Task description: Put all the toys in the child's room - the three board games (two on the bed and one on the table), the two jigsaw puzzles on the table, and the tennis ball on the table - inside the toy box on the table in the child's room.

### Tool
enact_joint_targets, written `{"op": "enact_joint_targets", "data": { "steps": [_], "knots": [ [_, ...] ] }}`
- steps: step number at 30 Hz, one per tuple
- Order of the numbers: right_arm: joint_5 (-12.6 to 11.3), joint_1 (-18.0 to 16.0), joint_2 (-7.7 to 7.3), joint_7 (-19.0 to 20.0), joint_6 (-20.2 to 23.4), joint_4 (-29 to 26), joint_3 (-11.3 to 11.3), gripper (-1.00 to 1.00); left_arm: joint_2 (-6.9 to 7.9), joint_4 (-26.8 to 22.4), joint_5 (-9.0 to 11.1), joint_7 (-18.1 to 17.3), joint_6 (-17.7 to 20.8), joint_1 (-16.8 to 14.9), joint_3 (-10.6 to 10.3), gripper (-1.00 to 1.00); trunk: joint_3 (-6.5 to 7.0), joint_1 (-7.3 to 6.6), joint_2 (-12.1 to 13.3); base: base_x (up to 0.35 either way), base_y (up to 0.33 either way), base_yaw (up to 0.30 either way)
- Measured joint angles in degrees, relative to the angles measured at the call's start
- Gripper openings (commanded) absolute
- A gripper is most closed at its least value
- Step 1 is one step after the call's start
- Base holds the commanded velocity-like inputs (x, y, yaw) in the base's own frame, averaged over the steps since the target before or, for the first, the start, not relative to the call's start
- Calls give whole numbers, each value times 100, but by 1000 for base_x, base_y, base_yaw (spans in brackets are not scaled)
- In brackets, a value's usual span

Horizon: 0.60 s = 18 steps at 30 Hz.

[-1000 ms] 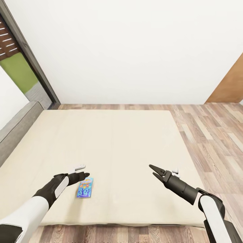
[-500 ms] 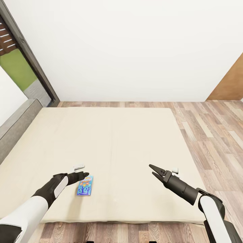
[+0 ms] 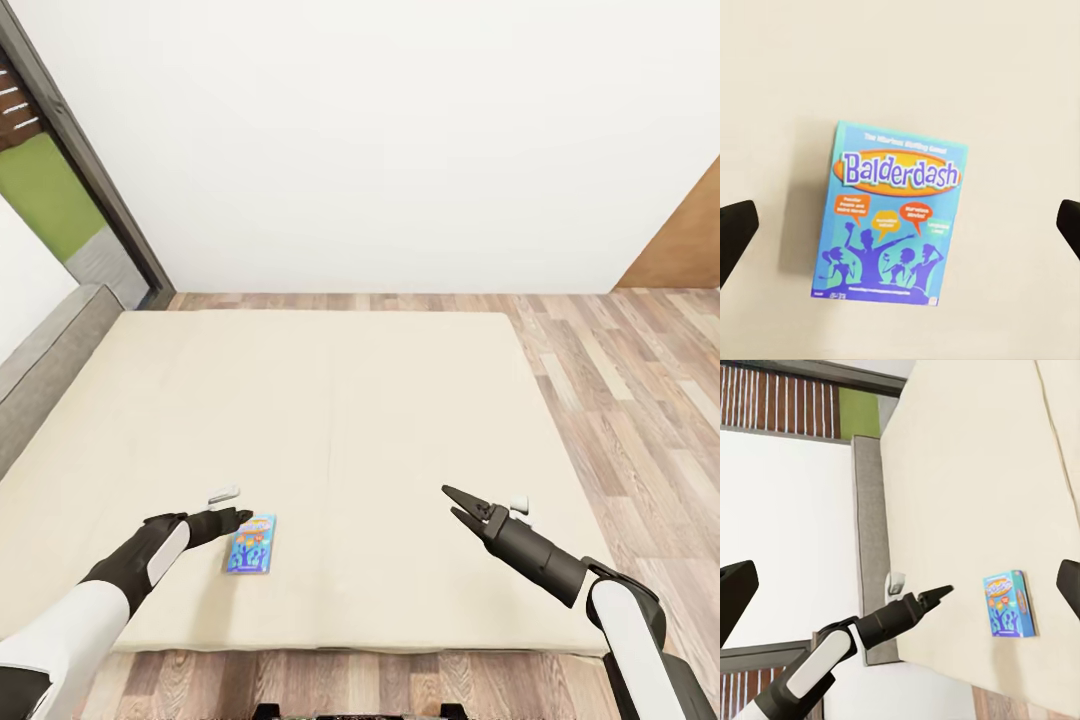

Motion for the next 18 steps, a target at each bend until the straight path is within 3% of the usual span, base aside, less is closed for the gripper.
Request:
{"op": "enact_joint_targets", "data": {
  "steps": [4,16,18],
  "knots": [
    [-3,7,6,0,-11,0,34,100,49,-6,24,-25,4,-8,23,100,-37,0,0,0,0,0],
    [-2,7,33,18,-15,0,239,100,-35,-9,7,-15,26,-189,12,100,-149,0,0,0,0,0],
    [-2,-2,72,48,-15,0,355,100,-54,-9,6,-13,26,-195,11,100,-168,0,0,0,0,0]
  ]
}}
